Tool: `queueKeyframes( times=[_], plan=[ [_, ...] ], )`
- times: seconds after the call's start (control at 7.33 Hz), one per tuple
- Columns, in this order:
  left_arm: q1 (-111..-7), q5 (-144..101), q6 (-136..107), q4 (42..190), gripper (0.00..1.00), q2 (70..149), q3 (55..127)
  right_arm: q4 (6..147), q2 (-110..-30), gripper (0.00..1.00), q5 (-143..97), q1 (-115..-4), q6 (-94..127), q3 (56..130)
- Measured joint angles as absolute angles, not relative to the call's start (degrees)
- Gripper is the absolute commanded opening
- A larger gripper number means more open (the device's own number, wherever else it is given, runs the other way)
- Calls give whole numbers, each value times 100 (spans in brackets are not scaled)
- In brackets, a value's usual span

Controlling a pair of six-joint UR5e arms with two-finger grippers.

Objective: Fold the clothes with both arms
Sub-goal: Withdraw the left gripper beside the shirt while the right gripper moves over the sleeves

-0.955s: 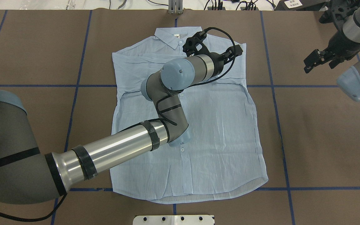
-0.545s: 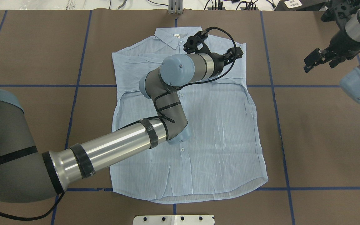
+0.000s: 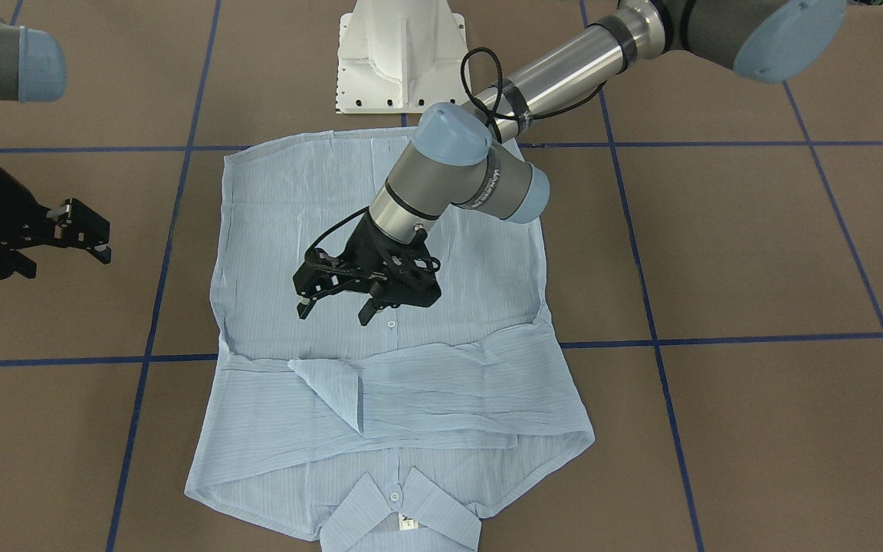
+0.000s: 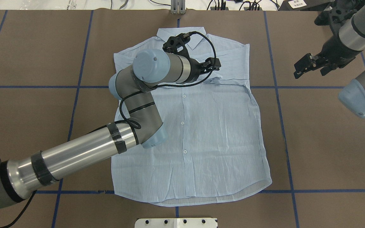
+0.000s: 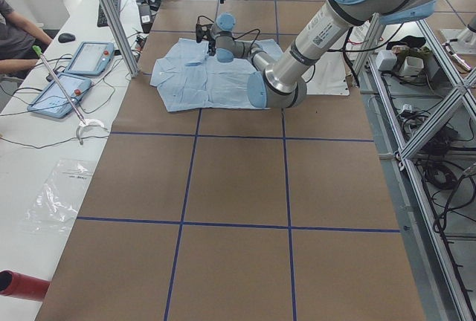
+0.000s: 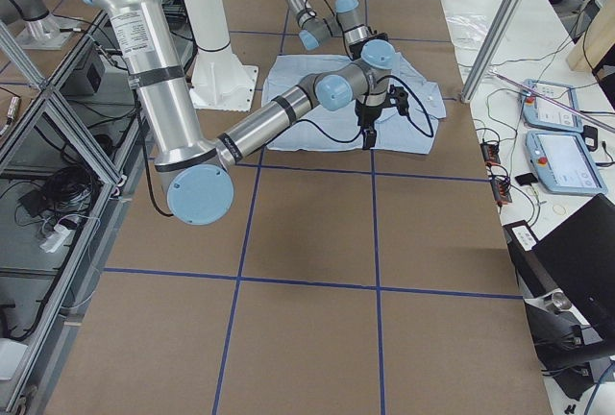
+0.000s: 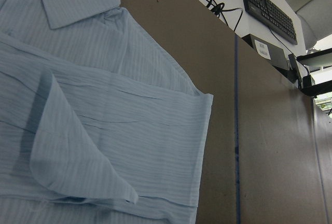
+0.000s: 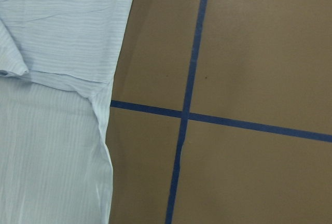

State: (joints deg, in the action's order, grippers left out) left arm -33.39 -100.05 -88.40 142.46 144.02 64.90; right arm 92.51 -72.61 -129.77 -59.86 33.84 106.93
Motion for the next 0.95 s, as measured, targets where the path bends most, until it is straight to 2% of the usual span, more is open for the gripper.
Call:
queueKeyframes(
  times=[0.27, 0.68, 0.95],
  plan=[
    [-3536, -10344, -8231, 13472, 100, 13486, 7837, 8711, -7120, 100, -12634, -5569, 3797, 10573],
    [-3796, -10446, -7081, 11367, 100, 12316, 10422, 8195, -6285, 100, -11854, -5009, 3915, 9690],
    [-3933, -10450, -6477, 10646, 100, 11807, 11352, 7682, -5783, 100, -11602, -4835, 3925, 8856]
  ],
)
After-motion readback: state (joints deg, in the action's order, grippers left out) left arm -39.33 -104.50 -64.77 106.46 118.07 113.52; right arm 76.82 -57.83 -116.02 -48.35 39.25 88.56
